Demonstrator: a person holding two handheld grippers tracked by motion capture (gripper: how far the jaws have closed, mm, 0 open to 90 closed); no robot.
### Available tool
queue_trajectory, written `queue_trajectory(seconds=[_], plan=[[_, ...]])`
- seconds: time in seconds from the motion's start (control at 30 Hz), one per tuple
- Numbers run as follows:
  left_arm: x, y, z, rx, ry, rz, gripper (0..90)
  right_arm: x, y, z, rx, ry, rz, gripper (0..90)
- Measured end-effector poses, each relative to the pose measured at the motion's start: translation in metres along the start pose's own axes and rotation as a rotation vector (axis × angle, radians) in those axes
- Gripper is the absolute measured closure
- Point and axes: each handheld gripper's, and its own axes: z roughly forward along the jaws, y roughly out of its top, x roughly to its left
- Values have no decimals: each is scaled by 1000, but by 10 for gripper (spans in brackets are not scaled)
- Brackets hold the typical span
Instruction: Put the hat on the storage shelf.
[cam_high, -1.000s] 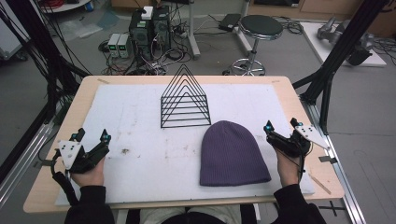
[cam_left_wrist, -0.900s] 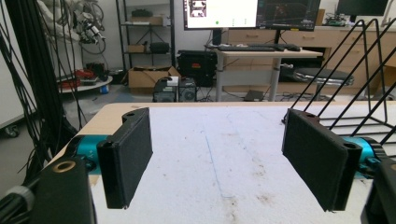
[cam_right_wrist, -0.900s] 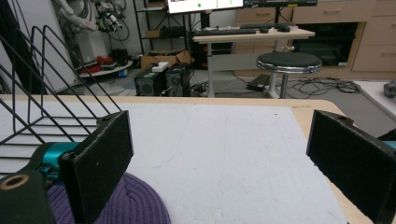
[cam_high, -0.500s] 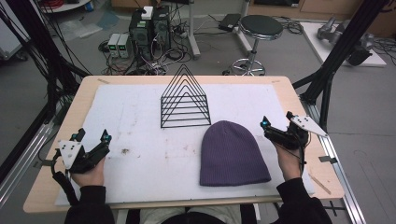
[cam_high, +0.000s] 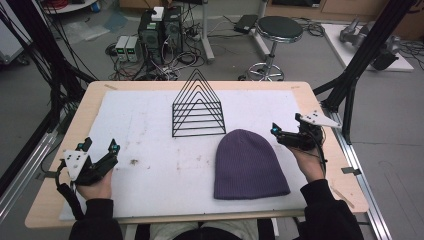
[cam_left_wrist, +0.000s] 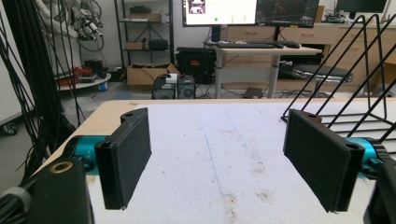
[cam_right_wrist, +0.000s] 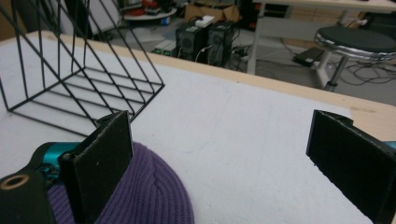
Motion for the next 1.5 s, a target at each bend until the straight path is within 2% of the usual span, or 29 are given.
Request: queue_trajectory(seconds=[0.27,0.3,0.37,0.4,0.5,0.67,0.83,0.87,0.9,0.97,1.0,1.13,1.23,1.4,1.5], plan=[[-1,0,0,-2,-4,-1,235,2,11,14,61,28,-58,64],[-1,0,1,-2,-4,-1,234,3,14,18,86,41,-76,64],[-1,0,0,-1,-4,0,234,3,15,22,96,52,-85,65],[-1,0,0,-3,-4,1,235,4,16,29,124,74,-87,64],[-1,1,0,-10,-4,3,235,4,15,40,161,106,-81,64],[-1,0,0,-8,-6,2,235,8,10,54,213,139,-98,65],[-1,0,0,-11,-8,2,235,9,5,67,293,179,-125,65],[-1,0,0,-11,-8,2,235,9,5,67,293,179,-125,65],[-1,0,0,-10,-9,2,235,9,4,72,337,185,-132,65],[-1,0,0,-9,-10,2,235,9,3,75,351,183,-147,65],[-1,0,0,-9,-10,2,235,11,4,81,382,186,-158,65],[-1,0,0,-9,-12,0,235,16,5,91,436,209,-190,65],[-1,0,0,-6,-14,2,235,20,3,100,505,216,-214,65],[-1,0,0,-6,-16,2,235,22,-4,113,597,245,-195,65],[-1,0,0,-4,-17,5,235,23,-9,119,650,225,-228,65]])
